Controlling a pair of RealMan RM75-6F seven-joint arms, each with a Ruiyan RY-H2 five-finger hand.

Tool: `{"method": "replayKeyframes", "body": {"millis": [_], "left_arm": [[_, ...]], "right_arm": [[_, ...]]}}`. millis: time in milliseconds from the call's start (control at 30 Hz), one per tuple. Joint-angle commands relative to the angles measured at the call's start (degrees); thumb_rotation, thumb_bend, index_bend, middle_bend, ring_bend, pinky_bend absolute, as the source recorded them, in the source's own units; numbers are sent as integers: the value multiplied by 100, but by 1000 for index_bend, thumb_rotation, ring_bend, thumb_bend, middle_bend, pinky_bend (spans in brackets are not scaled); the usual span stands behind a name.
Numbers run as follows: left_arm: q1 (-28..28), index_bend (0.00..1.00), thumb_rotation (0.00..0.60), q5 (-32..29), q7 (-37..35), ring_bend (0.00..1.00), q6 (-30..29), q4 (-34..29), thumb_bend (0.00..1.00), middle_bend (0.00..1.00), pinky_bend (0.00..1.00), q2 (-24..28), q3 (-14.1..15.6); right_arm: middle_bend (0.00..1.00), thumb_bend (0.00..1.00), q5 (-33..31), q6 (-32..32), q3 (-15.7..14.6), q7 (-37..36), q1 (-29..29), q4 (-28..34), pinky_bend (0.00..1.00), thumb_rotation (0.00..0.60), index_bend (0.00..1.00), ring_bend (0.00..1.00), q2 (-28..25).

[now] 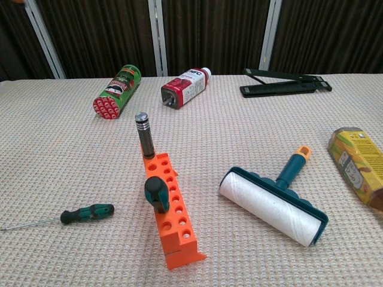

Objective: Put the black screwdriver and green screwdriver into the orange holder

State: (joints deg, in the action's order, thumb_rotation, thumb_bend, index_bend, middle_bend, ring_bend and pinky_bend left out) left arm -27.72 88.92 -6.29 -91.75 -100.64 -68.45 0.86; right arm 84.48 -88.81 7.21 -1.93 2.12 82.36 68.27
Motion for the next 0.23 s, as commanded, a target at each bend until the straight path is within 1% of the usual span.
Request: {"method": "replayKeyframes", "body": {"millis": [33,133,233], "left_arm": [[494,310,451,-473,536,83,-72,50,588,218,13,397,195],[746,302,464,-696,853,67,-45,97,588,199,1,498,372],[955,293,466,-753,875,63,-51,119,588,193,0,510,489]], "right_arm": [[25,0,2,33,3,50,30,45,0,600,55,0,-27],[20,0,14,75,5,116,71,68,0,600,53,0,-27],[20,0,27,126,1,184,114,94,0,600,53,0,-23]]}}
